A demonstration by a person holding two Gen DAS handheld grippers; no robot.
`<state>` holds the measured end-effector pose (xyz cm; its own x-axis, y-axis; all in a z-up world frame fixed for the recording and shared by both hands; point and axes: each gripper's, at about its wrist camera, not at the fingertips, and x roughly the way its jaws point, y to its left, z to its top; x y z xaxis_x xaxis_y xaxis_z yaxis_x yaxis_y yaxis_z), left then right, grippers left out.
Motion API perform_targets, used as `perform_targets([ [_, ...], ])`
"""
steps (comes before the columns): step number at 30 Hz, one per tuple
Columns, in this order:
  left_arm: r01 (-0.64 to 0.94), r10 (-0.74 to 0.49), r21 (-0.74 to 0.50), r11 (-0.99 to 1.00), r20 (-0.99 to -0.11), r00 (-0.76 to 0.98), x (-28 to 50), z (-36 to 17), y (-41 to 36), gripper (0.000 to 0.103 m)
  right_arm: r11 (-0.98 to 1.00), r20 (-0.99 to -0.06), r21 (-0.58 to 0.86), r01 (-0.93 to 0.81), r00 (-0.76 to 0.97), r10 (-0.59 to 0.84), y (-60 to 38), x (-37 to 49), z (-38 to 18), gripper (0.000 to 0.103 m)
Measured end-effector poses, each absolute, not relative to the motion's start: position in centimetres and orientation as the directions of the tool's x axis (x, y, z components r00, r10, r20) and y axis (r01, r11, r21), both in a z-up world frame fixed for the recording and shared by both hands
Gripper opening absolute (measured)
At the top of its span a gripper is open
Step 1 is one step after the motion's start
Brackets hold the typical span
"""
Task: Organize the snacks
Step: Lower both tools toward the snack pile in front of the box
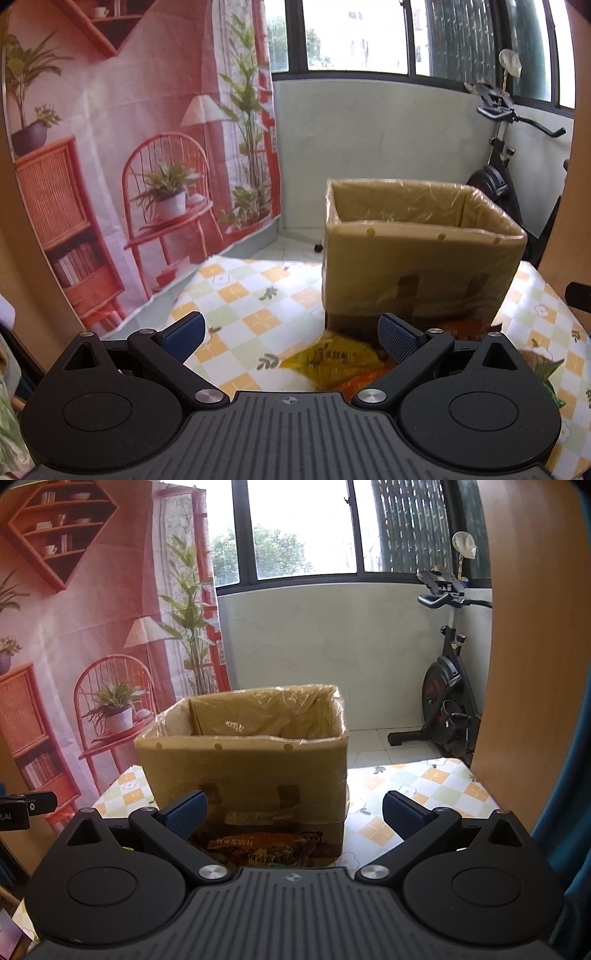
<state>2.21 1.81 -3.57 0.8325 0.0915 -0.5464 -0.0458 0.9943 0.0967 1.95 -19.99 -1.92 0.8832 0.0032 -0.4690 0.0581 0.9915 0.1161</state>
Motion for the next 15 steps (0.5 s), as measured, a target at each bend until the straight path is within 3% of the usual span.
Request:
perform_targets([
  [15, -0.022, 0.039, 0.036, 0.999, -0.616, 0.787, 2.4, -7.6, 3.4, 0.100, 0.990, -0.596, 0.138, -0.024, 0.797, 0.102, -18.2, 1.4, -8.5, 0.099],
])
